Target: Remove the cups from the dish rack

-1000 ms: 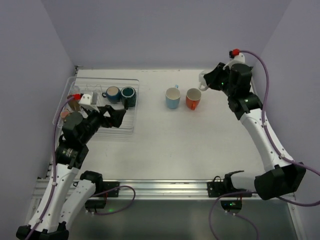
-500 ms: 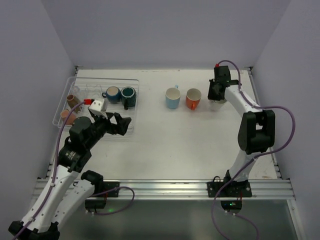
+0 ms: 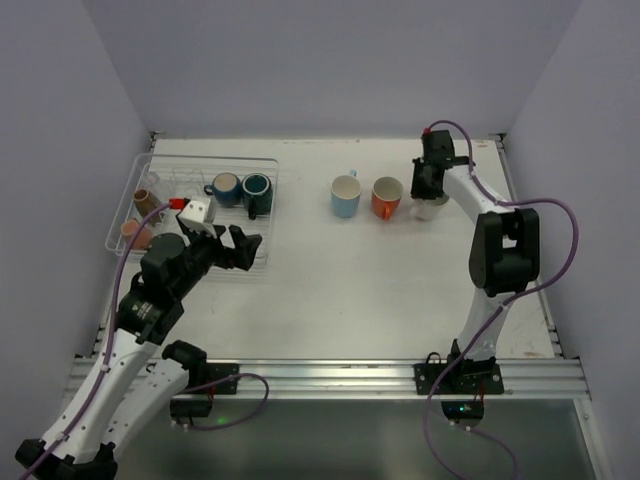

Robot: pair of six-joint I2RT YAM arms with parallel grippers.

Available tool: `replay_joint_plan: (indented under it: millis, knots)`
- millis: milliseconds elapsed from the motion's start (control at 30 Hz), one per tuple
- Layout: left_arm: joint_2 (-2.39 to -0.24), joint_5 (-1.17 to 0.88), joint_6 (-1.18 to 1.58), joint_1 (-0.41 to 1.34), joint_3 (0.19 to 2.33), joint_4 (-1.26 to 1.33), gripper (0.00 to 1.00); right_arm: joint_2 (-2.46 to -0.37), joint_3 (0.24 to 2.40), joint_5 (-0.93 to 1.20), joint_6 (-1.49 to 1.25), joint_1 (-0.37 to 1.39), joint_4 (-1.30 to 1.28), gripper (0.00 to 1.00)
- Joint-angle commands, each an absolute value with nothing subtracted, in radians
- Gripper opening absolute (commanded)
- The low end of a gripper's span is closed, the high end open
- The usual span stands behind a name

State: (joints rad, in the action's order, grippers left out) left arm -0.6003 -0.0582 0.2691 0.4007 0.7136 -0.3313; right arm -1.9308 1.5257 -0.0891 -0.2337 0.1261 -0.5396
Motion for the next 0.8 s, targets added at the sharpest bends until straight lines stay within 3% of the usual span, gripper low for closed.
replay_joint_plan:
  millis: [0,100,233,333,467,600,767]
  knots:
    - [-0.621,-0.038,0.252,0.399,0.719,-0.345,1.0,-1.922,1.6,-0.115,-0.207,0.127,-0.529,0.2]
    - [-0.637,-0.031,0.253,0.391,0.721,-0.347,1.0,-1.911,1.623,-0.132,-0.201,0.126,-0.552,0.3]
    - [-0.669,-0.006,0.264,0.388,0.73,-0.347,1.0,-1.852,1.64,-0.135,-0.215,0.127,-0.586,0.58]
    - [-0.71,-0.006,0.279,0.387,0.756,-0.347,1.0,-1.761,1.631,-0.109,-0.225,0.127,-0.578,0.69]
    - [-0.768,0.04,0.351,0.387,0.804,-0.338,1.0,-1.605,1.566,-0.068,-0.279,0.127,-0.543,0.79]
    - [-0.834,0.135,0.46,0.387,0.83,-0.27,1.0,-1.372,1.296,0.05,-0.368,0.138,-0.378,0.85]
    - [-0.983,0.259,0.563,0.385,0.843,-0.103,1.0,-1.102,1.016,0.179,-0.483,0.182,-0.123,0.83]
